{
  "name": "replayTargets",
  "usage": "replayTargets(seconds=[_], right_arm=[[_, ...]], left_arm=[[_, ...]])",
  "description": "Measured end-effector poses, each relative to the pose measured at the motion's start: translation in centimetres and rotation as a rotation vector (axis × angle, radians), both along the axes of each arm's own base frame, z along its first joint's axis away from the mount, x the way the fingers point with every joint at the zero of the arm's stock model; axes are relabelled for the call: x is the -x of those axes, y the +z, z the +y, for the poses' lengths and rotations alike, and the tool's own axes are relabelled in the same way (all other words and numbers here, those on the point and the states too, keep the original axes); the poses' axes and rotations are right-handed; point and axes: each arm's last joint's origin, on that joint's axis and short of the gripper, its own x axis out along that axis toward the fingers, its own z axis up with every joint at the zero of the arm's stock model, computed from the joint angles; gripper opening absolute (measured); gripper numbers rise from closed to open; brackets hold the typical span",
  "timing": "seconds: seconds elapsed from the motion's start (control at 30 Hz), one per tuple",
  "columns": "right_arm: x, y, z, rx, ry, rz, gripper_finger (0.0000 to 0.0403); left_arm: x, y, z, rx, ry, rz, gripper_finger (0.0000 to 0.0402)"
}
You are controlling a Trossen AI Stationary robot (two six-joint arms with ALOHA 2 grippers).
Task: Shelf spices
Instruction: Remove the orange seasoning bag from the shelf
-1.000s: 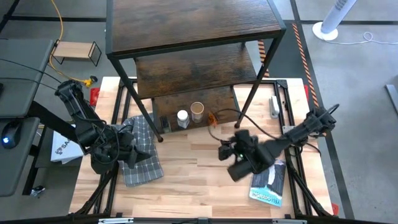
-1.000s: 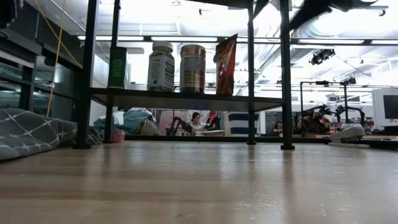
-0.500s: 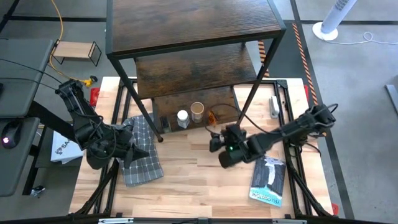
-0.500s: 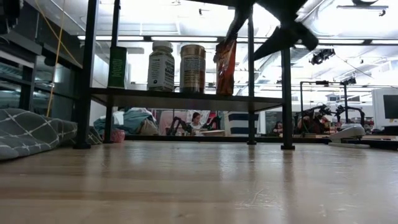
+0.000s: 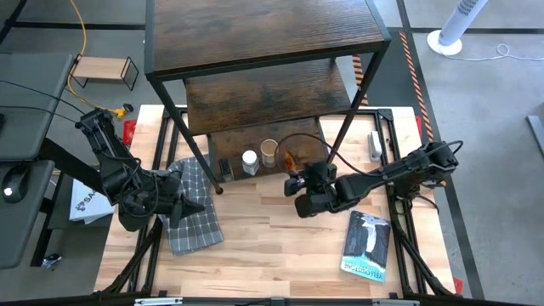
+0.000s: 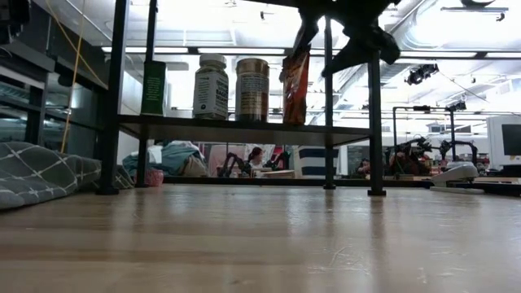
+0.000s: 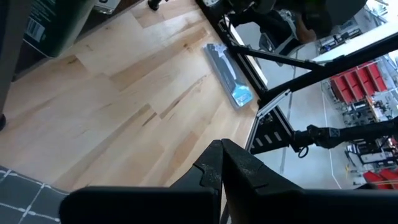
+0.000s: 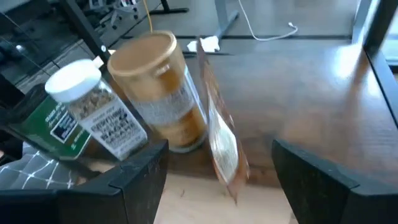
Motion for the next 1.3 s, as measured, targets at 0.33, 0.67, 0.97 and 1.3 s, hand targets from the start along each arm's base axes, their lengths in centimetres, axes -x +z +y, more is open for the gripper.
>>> replayTargets(seconds=[0.33,0.67,0.97,1.3], right_arm=[[-1.3,0.3,-2.3,-0.007,0.050,0.044,0.0269],[-1.6,0.7,-2.2,-0.094,0.113,0.006,0.0018],[2.4,6.7,-1.9,-0.058,0.194,-0.108,0.0001],[9.1,7.9,3.0,-0.253,0.345,-0.028,0.0000]], left_arm=[[0.1,-0.2,0.2,-0.027,0.003,0.017,0.0000],[0.2,-0.4,0.3,-0.037,0.010,0.033,0.0000],[0.2,-0.4,0.3,-0.057,0.009,0.031,0.0000],[0.2,-0.4,0.3,-0.080,-0.004,0.032,0.0004]])
